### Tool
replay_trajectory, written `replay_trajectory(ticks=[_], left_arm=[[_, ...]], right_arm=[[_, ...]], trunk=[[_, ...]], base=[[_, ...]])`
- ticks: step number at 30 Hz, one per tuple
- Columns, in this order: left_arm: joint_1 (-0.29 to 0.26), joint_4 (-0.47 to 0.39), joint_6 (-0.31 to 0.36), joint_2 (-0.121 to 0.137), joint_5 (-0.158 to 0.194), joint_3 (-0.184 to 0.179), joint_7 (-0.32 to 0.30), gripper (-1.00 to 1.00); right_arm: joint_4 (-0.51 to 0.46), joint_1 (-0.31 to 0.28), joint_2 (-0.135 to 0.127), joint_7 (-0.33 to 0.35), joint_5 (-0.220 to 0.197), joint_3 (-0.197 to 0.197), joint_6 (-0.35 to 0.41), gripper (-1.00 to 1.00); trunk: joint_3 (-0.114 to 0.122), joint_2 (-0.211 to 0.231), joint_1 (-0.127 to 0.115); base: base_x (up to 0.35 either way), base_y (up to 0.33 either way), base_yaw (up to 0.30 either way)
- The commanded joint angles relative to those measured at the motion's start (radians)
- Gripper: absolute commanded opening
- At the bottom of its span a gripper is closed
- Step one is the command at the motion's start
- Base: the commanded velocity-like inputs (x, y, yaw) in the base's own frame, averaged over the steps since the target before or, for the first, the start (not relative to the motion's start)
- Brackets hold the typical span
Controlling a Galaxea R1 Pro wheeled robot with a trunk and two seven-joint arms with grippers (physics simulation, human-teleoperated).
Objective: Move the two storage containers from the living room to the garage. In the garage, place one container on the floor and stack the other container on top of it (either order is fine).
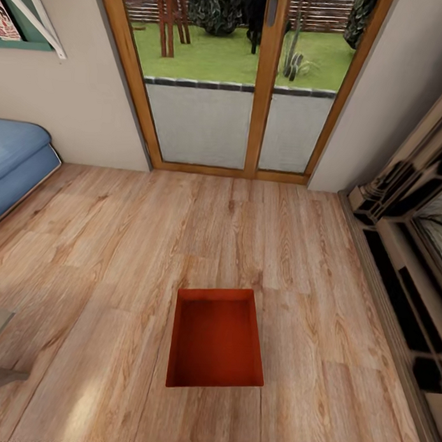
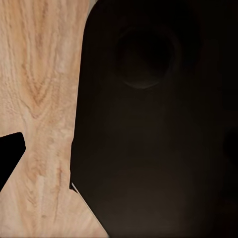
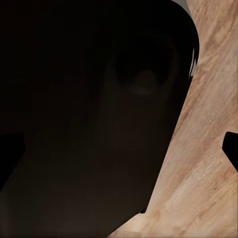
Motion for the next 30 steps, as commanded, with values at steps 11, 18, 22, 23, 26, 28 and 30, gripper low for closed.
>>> replay_trajectory(ticks=[11,18,22,23,26,28,30], left_arm=[[0.0,0.0,0.001,-0.001,0.006,0.0,0.003,1.0],[0.0,0.0,0.001,-0.001,0.005,0.0,0.003,1.0],[0.0,0.0,0.001,-0.001,0.005,0.0,0.003,1.0],[0.0,0.0,0.001,-0.001,0.005,0.0,0.003,1.0],[0.0,0.0,0.001,-0.001,0.005,0.0,0.003,1.0],[0.0,0.0,0.001,-0.001,0.006,0.0,0.003,1.0],[0.0,0.0,0.001,-0.001,0.006,0.0,0.003,1.0]], right_arm=[[0.003,-0.001,0.001,-0.001,-0.009,0.008,-0.005,1.0],[0.003,-0.001,0.001,-0.001,-0.009,0.008,-0.005,1.0],[0.003,-0.001,0.001,-0.001,-0.01,0.008,-0.005,1.0],[0.003,-0.001,0.001,-0.001,-0.01,0.008,-0.005,1.0],[0.003,-0.001,0.001,0.001,-0.01,0.008,-0.007,1.0],[0.003,-0.001,0.001,0.001,-0.011,0.008,-0.007,1.0],[0.003,-0.001,0.001,0.001,-0.011,0.008,-0.006,1.0]], trunk=[[-0.018,0.0,0.0],[-0.029,0.0,0.0],[-0.035,0.0,0.0],[-0.036,0.0,0.0],[-0.036,0.0,0.0],[-0.036,0.0,0.0],[-0.036,0.0,0.0]], base=[[0.0,0.0,0.0],[0.0,0.0,0.0],[0.0,0.0,0.0],[0.0,0.0,0.0],[0.0,0.0,0.0],[0.0,0.0,0.0],[0.0,0.0,0.0]])
